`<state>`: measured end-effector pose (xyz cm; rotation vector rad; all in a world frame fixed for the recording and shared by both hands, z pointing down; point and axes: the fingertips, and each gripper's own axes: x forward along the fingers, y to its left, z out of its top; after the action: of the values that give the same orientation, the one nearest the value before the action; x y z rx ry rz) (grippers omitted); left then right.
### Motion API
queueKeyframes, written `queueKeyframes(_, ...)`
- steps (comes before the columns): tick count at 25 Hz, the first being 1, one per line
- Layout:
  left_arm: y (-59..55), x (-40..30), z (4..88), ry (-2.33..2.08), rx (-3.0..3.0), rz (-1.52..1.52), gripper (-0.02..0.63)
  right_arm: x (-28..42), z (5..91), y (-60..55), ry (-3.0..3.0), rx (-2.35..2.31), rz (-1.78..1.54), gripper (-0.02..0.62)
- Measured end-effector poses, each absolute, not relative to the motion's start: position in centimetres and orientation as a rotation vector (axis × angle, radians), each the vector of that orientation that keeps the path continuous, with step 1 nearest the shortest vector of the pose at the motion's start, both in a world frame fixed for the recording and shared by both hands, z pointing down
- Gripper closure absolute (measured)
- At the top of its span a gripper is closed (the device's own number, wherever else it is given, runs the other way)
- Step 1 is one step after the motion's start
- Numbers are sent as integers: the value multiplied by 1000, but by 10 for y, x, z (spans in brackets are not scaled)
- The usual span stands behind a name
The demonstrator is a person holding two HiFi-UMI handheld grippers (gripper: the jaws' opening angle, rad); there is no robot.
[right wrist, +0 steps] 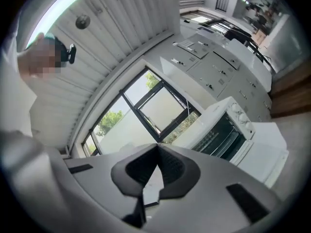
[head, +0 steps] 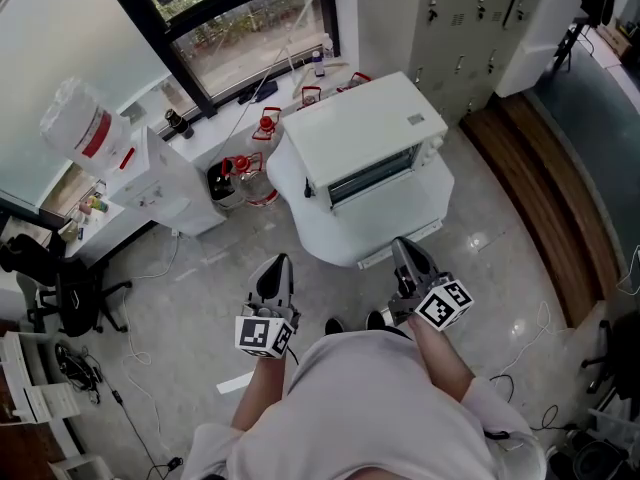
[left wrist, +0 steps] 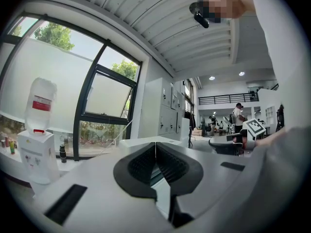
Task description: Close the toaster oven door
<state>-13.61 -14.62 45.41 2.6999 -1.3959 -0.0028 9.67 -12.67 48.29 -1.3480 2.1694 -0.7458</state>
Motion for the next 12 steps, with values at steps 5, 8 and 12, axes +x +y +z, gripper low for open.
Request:
queueKeyframes(5, -148, -137, 452, -1395, 2697, -6, 586, 105, 475, -127, 1998, -1206, -831, 588)
queueKeyframes(8, -148, -137, 453, -1396, 2695, -5, 586, 114, 470, -128, 1890, -1129, -842, 588)
queueKeyframes(12, -148, -137, 455, -1396, 2688, 2, 586, 117, 466, -128, 1819, -1032, -864, 588)
